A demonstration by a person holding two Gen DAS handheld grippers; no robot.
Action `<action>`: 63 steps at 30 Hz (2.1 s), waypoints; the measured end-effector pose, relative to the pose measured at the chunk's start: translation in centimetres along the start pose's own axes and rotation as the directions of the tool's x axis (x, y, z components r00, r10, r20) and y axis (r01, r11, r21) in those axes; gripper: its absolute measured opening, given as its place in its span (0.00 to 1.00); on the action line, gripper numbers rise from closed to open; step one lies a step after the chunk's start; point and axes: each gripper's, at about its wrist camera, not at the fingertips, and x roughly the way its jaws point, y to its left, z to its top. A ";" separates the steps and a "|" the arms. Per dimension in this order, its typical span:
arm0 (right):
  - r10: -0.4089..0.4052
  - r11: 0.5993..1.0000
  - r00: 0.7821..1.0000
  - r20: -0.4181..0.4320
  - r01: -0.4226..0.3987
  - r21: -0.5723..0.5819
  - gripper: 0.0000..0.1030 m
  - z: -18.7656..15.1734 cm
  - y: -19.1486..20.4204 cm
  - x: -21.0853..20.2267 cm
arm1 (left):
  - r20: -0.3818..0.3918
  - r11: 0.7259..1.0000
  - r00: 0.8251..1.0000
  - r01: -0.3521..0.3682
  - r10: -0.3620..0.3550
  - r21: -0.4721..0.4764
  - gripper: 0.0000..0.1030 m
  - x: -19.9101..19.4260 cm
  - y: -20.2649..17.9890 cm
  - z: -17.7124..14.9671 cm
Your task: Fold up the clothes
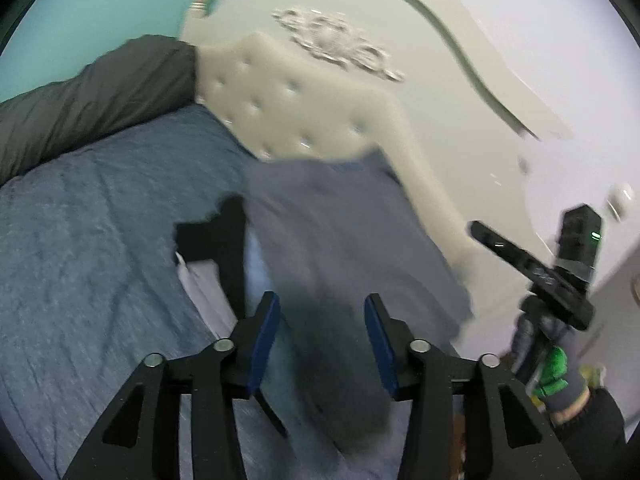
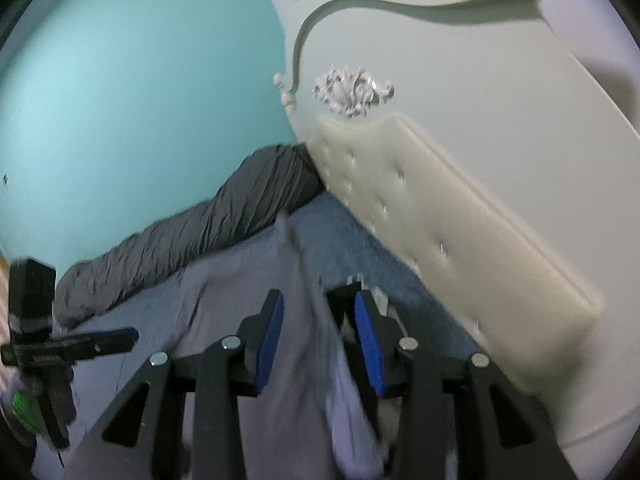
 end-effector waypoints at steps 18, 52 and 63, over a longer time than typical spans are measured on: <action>-0.015 0.998 0.993 -0.120 0.022 0.058 0.24 -6.2 -0.1 -1.1 | -0.072 0.986 0.989 -0.122 0.131 0.110 0.30 1.6 -3.1 -6.9; -0.134 0.985 0.987 -0.092 0.143 0.093 0.02 -6.2 -1.3 -1.9 | -0.053 0.962 0.968 -0.238 0.247 0.133 0.12 -0.8 -1.9 -8.4; -0.160 0.984 0.987 0.000 0.160 0.081 0.03 -7.0 2.2 -7.6 | 0.080 0.958 0.960 -0.275 0.268 0.080 0.34 -8.9 -3.4 -10.4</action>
